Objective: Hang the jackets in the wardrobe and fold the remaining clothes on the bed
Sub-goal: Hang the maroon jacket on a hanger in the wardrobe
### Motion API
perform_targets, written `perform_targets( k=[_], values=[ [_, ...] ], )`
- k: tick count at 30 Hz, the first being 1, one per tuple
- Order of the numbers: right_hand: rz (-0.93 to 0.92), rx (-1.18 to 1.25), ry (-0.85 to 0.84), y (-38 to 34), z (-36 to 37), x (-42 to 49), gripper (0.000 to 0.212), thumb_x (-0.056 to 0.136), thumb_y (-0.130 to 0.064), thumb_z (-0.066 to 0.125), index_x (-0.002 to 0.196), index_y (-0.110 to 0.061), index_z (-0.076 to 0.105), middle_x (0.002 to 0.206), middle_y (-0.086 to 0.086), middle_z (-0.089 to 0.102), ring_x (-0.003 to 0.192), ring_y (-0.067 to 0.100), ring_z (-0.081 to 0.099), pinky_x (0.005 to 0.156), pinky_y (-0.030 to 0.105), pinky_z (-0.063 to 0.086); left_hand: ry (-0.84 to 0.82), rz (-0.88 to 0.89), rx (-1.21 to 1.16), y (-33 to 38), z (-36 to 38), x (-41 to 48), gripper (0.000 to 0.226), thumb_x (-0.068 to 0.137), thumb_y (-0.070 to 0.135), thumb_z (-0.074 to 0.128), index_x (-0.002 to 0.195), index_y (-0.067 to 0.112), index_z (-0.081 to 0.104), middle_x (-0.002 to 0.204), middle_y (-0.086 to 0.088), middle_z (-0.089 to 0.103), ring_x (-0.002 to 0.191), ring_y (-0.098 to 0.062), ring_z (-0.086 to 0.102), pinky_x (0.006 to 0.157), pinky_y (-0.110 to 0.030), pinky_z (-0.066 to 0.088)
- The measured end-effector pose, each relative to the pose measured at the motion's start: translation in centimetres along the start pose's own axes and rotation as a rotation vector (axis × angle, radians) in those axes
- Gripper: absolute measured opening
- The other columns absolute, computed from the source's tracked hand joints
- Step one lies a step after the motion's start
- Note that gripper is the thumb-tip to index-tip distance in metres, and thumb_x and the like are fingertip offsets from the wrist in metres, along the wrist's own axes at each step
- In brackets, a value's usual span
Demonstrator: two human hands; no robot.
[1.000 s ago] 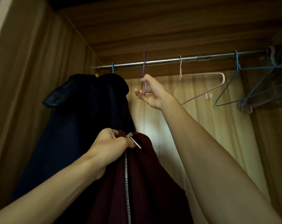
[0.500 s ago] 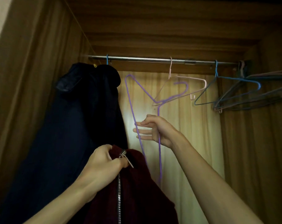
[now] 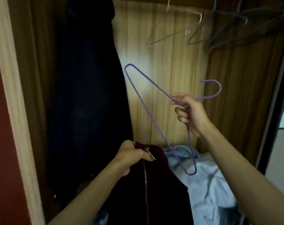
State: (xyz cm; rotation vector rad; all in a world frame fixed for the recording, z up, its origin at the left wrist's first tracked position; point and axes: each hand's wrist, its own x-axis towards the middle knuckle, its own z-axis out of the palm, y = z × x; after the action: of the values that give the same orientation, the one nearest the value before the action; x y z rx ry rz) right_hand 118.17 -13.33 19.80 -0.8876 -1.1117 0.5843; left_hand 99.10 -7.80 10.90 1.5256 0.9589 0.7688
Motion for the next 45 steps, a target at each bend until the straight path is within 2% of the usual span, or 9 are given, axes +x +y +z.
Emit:
perform_targets(
  k=[3,6,18,23,30,35,40,43,45],
  values=[
    [0.103,-0.161,-0.004,1.3,-2.8,-4.2,0.027,0.101,-0.03,0.052,0.11,-0.012,0.07,0.067,0.0,0.055,0.04,0.005,0.025,0.038,0.018,0.01,-0.14,-0.184,-0.033,-3.1,1.2,-0.1,0.087,0.028,0.007,0.098,0.109,-0.002,0.068,0.102,-0.019,0.073,0.088,-0.032,0.073,0.074,-0.046,0.062],
    [0.186,-0.278,0.005,3.7,-5.8,-8.0,0.041,0.102,-0.039,0.046,0.108,-0.008,0.073,0.06,0.0,0.051,0.04,0.006,0.027,0.035,0.017,0.016,-0.297,-0.337,-0.126,-4.5,2.5,-0.7,0.015,0.072,-0.01,0.079,0.082,0.001,0.079,0.089,-0.016,0.076,0.075,-0.025,0.075,0.066,-0.035,0.062],
    [0.442,-0.204,0.048,9.1,-18.2,-19.3,0.045,0.098,-0.041,0.046,0.105,-0.006,0.075,0.058,0.002,0.038,0.044,0.009,0.021,0.04,0.021,0.011,-0.221,-0.374,-0.309,-4.0,4.8,1.4,0.018,0.087,0.002,0.054,0.084,0.001,0.072,0.074,-0.013,0.073,0.059,-0.022,0.071,0.053,-0.03,0.06],
    [0.478,-0.195,-0.047,8.7,-21.1,-20.3,0.049,0.09,-0.051,0.062,0.103,-0.005,0.075,0.06,0.003,0.036,0.043,0.009,0.02,0.039,0.019,0.012,-0.163,-0.379,-0.121,-3.0,7.2,0.9,0.013,0.091,0.0,0.051,0.087,0.0,0.064,0.063,-0.014,0.07,0.051,-0.023,0.069,0.048,-0.033,0.059],
    [0.533,-0.289,-0.025,11.2,-19.3,-22.5,0.039,0.1,-0.027,0.048,0.098,0.002,0.075,0.052,0.005,0.042,0.043,0.011,0.036,0.037,0.014,0.022,-0.068,-0.329,-0.169,-1.9,9.4,0.3,0.012,0.089,-0.001,0.055,0.079,0.004,0.061,0.078,-0.013,0.064,0.066,-0.023,0.065,0.056,-0.031,0.059],
    [0.379,-0.237,-0.013,14.5,-14.4,-21.4,0.044,0.092,-0.048,0.056,0.119,-0.014,0.062,0.052,-0.003,0.055,0.05,0.012,0.052,0.055,0.026,0.041,-0.079,-0.332,-0.133,-0.5,13.3,-2.2,0.024,0.092,0.0,0.053,0.07,0.002,0.061,0.055,-0.011,0.064,0.045,-0.019,0.064,0.045,-0.025,0.054],
    [0.232,-0.263,0.093,16.6,-9.5,-20.9,0.035,0.1,-0.032,0.053,0.134,-0.024,0.048,0.111,0.001,0.069,0.105,0.003,0.064,0.096,0.024,0.05,-0.08,-0.294,-0.153,-0.2,16.3,-4.6,0.02,0.092,-0.003,0.048,0.079,0.003,0.062,0.073,-0.013,0.061,0.063,-0.023,0.059,0.046,-0.024,0.053],
    [0.266,-0.124,0.214,16.0,-9.9,-20.8,0.032,0.104,-0.021,0.047,0.135,-0.015,0.048,0.068,0.009,0.062,0.058,0.004,0.061,0.06,0.014,0.048,-0.036,-0.321,-0.149,0.1,15.1,-6.3,0.011,0.091,0.003,0.053,0.088,0.0,0.063,0.074,-0.014,0.067,0.066,-0.024,0.064,0.057,-0.029,0.057],
    [0.21,-0.056,0.278,15.5,-10.6,-20.7,0.028,0.105,-0.017,0.045,0.132,-0.013,0.052,0.055,0.01,0.053,0.046,0.007,0.051,0.052,0.017,0.044,-0.007,-0.242,0.082,-0.5,13.2,-7.2,0.018,0.089,0.009,0.059,0.101,0.003,0.071,0.098,-0.016,0.072,0.087,-0.028,0.069,0.079,-0.035,0.058]
  ],
)
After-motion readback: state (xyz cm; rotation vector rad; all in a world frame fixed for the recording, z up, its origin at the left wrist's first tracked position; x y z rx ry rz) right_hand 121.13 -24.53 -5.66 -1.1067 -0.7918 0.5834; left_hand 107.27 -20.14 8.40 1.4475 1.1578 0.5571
